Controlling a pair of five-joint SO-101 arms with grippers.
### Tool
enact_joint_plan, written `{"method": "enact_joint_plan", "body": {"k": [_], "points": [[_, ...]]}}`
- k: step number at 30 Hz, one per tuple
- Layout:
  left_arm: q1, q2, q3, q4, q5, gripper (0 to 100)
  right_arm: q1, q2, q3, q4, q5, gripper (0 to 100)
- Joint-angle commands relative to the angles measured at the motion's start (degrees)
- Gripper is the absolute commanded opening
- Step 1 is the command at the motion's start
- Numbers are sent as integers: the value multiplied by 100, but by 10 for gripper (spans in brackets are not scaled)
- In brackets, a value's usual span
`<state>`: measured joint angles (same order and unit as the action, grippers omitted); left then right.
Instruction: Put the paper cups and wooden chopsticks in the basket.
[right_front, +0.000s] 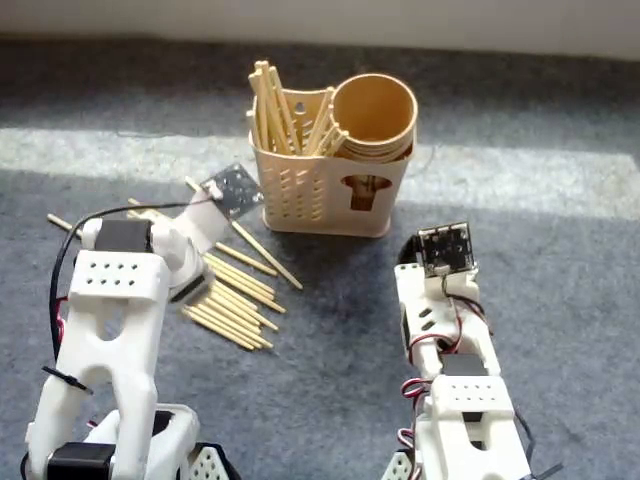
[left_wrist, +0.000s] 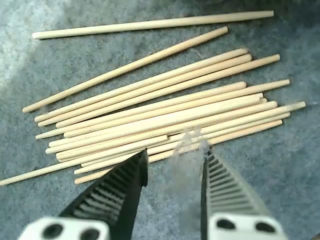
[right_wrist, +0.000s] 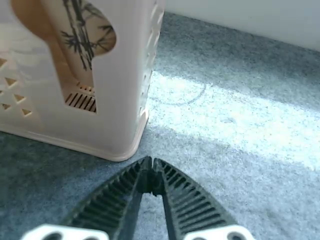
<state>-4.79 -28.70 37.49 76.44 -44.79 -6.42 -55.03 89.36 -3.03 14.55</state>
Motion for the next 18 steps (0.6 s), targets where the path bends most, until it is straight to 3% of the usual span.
{"method": "enact_joint_plan", "body": {"k": [1,7,12,18], "points": [[-48,-84,338,35,-1029,148,-66,-84,-92,-180,44,23],[-40,-84,1165,-519,-1846,148,-66,-84,-92,-180,44,23],[92,-57,1930,-1503,-2075,162,-66,-84,-92,-180,44,23],[435,-40,2396,-2031,-2048,206,-66,-84,-92,-180,44,23]]}}
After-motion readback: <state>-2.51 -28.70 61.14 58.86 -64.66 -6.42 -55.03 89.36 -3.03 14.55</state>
